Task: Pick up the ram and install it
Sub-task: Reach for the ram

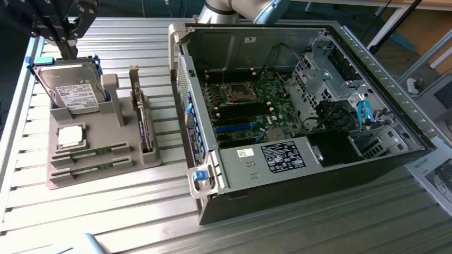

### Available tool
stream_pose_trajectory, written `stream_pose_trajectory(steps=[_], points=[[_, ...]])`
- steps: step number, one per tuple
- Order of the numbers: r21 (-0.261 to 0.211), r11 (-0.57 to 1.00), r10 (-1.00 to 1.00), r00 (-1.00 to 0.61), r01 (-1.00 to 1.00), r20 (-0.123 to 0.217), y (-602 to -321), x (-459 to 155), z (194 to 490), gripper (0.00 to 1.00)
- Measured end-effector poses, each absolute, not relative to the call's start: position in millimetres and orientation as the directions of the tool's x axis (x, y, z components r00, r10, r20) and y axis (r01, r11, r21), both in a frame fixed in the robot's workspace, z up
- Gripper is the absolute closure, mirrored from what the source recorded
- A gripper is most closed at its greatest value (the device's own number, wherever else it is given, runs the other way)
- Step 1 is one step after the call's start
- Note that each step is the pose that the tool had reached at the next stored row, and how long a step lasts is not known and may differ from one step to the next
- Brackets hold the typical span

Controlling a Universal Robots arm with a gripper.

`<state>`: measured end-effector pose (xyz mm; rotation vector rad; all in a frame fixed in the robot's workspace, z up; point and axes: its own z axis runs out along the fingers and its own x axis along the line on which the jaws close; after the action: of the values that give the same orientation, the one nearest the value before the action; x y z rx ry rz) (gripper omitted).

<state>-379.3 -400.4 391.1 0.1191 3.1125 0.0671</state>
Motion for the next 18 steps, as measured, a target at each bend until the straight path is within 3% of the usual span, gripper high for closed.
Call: stream_pose_trajectory(steps=[18], points=[[0.044,0.996,0.077,-0.997,0.076,-0.024,-436,-379,391,0.90]])
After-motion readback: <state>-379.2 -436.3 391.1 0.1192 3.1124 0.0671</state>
